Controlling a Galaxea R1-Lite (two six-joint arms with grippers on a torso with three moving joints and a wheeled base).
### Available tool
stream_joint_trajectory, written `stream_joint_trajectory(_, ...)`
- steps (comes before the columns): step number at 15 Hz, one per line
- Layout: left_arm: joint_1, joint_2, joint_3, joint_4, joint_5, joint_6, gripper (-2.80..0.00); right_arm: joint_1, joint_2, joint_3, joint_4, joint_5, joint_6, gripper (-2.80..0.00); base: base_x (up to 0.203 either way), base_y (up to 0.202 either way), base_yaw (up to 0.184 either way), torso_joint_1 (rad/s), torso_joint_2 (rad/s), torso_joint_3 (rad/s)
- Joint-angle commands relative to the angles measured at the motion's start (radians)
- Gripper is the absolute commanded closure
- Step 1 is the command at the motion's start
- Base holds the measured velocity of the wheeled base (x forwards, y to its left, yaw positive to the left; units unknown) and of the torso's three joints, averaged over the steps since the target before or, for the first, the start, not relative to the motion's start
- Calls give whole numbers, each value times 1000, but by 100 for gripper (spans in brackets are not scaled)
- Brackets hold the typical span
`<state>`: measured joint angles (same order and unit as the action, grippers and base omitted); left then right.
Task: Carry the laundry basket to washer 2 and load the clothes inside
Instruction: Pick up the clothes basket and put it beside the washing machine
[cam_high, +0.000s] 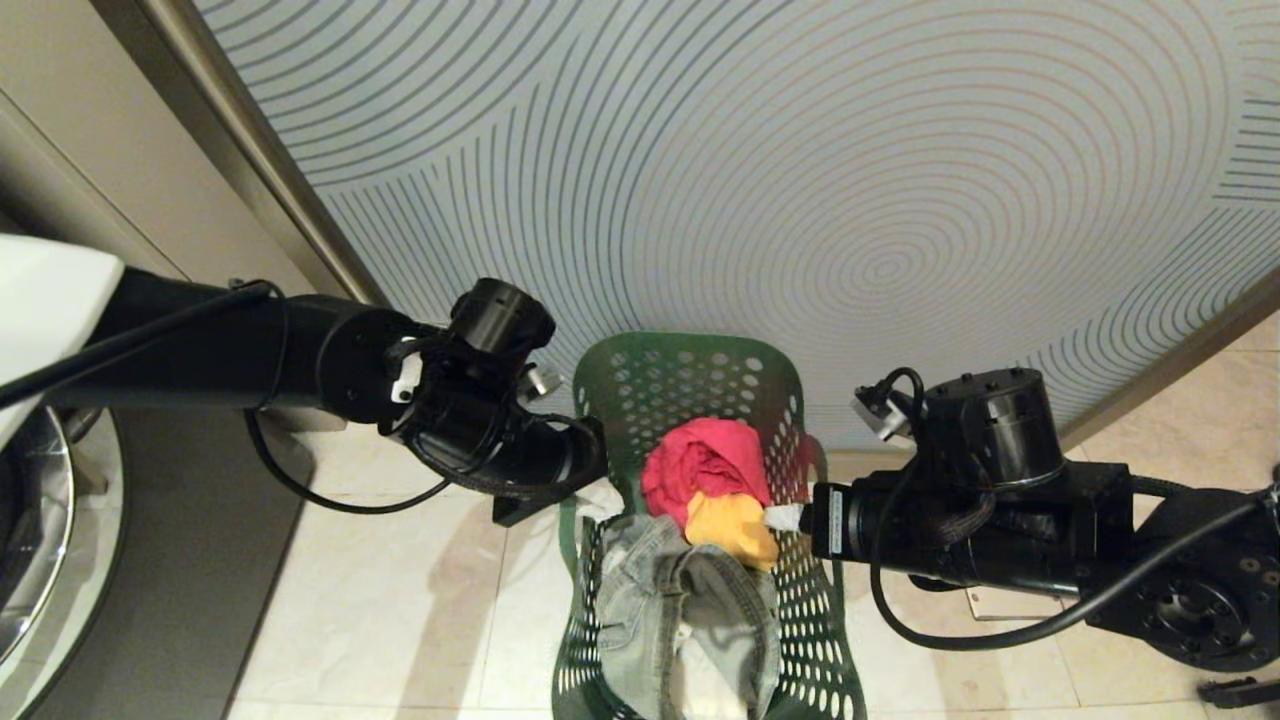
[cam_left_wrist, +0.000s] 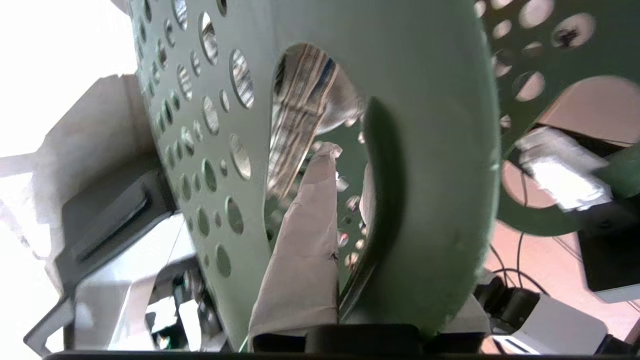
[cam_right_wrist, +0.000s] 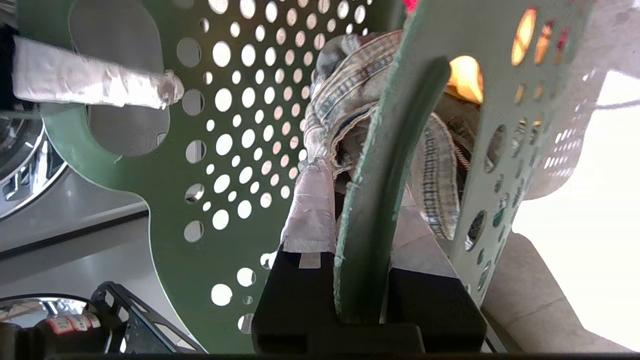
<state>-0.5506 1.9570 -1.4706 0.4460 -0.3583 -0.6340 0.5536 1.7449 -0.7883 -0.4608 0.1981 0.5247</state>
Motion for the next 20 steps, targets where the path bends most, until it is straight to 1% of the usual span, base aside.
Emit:
stream_joint_trajectory(1, 1, -1, 0, 16, -2, -4, 0, 0, 1, -3, 2, 1, 3, 0, 0, 0, 0, 0, 0, 0)
stream_joint_trajectory(8, -5, 4, 1, 14, -3, 0, 0, 0, 2, -11, 10, 1, 0, 0, 0, 0, 0, 1, 0, 21)
stream_joint_trajectory(10, -5, 6, 1, 16, -4, 20, 0, 0, 4, -7, 7, 0, -10, 0, 0, 0, 0, 1, 1, 182)
stream_joint_trajectory(14, -6, 8, 0, 16, -4, 22, 0, -1, 4, 1, 8, 0, -55, 0, 0, 0, 0, 2, 3, 202)
stream_joint_trajectory(20, -6, 5, 1, 16, -4, 28, 0, 0, 4, 3, 5, -2, -63, 0, 0, 0, 0, 4, 4, 205)
